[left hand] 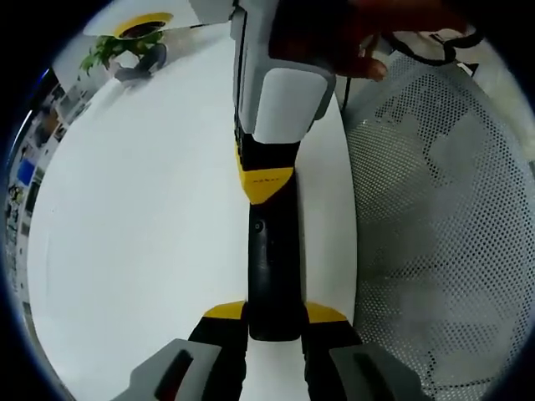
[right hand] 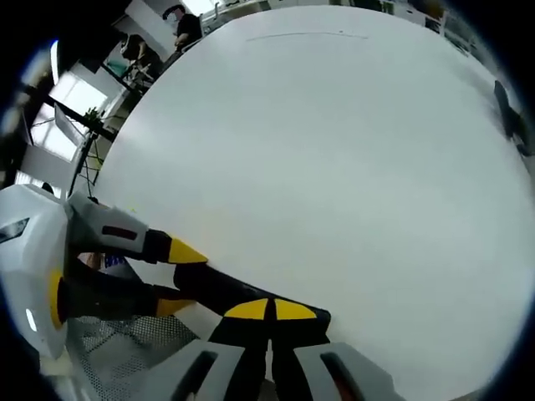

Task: Press the specified remote control buttons in sequence, fully releasing each button before pressing the next.

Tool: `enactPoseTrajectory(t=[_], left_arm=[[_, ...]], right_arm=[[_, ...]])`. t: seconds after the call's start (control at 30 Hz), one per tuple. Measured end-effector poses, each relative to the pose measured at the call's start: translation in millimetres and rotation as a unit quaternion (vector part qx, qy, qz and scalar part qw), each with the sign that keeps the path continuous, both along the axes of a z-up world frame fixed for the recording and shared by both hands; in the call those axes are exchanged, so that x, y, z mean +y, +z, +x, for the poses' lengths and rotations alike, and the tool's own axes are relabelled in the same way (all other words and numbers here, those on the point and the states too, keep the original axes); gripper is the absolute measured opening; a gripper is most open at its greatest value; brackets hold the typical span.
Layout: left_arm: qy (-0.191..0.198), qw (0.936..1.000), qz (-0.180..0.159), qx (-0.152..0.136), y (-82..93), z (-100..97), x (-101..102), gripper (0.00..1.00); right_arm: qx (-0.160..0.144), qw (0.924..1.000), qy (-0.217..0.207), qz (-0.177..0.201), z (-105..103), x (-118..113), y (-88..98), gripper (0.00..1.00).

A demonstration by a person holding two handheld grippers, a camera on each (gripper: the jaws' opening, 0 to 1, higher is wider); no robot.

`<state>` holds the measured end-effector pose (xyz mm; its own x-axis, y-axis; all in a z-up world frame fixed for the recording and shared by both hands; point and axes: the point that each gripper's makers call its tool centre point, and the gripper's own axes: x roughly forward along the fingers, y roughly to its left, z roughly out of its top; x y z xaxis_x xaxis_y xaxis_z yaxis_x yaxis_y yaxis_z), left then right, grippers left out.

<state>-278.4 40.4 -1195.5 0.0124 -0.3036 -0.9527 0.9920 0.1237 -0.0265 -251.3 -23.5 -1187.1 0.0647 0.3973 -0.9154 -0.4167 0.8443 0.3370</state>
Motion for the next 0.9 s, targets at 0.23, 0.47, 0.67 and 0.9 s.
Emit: enactPoseTrajectory(t=[0.23, 0.47, 0.67, 0.9], left_arm=[[0.006, 1.0000, -0.006, -0.003, -0.1, 0.5, -0.4, 0.24], [0.006, 1.0000, 0.000, -0.003, -0.1, 0.5, -0.4, 0.24], [0.008, 1.0000, 0.001, 0.001, -0.3, 1.0, -0.5, 0.24], [0.003, 0.9997, 0.023, 0.000, -0.6, 0.9, -0.4, 0.24]], right_arm=[[-0.010, 0.9999, -0.004, -0.008, 1.1, 0.6, -1.0, 0.00], [-0.013, 0.9997, -0.021, 0.004, 2.4, -0.8, -2.0, 0.00], [-0.036, 0.9991, -0.022, 0.002, 1.5, 0.3, -1.0, 0.00], [-0.042, 0.9984, -0.034, 0.018, 0.4, -0.7, -0.1, 0.00]])
